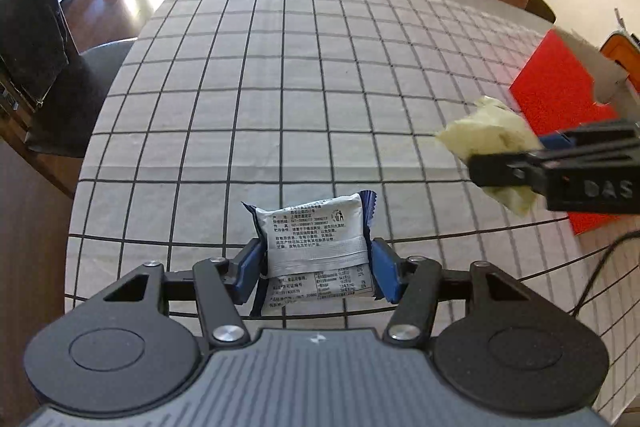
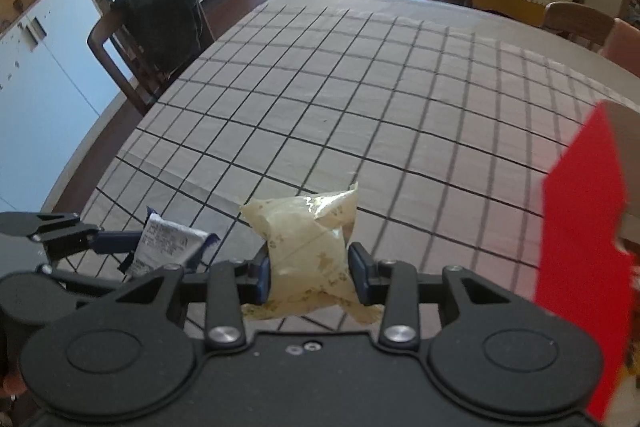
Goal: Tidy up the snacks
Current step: 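Carry the white packet and cream bag over the red box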
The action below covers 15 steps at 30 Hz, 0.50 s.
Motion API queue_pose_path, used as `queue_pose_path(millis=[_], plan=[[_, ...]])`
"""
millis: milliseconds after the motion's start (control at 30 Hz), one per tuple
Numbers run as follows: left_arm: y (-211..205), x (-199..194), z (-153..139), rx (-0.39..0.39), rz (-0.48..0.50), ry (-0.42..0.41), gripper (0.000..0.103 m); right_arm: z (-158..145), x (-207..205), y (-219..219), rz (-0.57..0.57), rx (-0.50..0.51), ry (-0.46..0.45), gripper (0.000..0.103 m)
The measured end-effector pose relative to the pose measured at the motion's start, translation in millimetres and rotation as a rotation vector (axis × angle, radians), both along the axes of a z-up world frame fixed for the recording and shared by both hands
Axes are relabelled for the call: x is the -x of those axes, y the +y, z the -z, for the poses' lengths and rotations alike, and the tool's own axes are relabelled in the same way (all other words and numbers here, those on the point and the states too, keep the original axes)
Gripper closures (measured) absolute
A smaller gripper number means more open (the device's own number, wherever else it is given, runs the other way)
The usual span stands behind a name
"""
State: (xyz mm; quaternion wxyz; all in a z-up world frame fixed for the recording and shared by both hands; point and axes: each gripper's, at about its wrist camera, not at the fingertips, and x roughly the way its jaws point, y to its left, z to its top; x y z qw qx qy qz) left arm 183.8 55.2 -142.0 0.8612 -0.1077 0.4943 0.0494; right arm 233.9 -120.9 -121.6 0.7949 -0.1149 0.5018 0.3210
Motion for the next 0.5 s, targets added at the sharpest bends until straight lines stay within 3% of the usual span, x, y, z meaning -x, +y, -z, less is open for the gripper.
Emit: queue_pose_path(millis=[500], plan=[[-57.0, -4.0, -78.9, -0.009, 0.084, -0.13, 0.045, -78.3, 23.0, -91.7, 0.109, -0.062, -0.136, 0.065]])
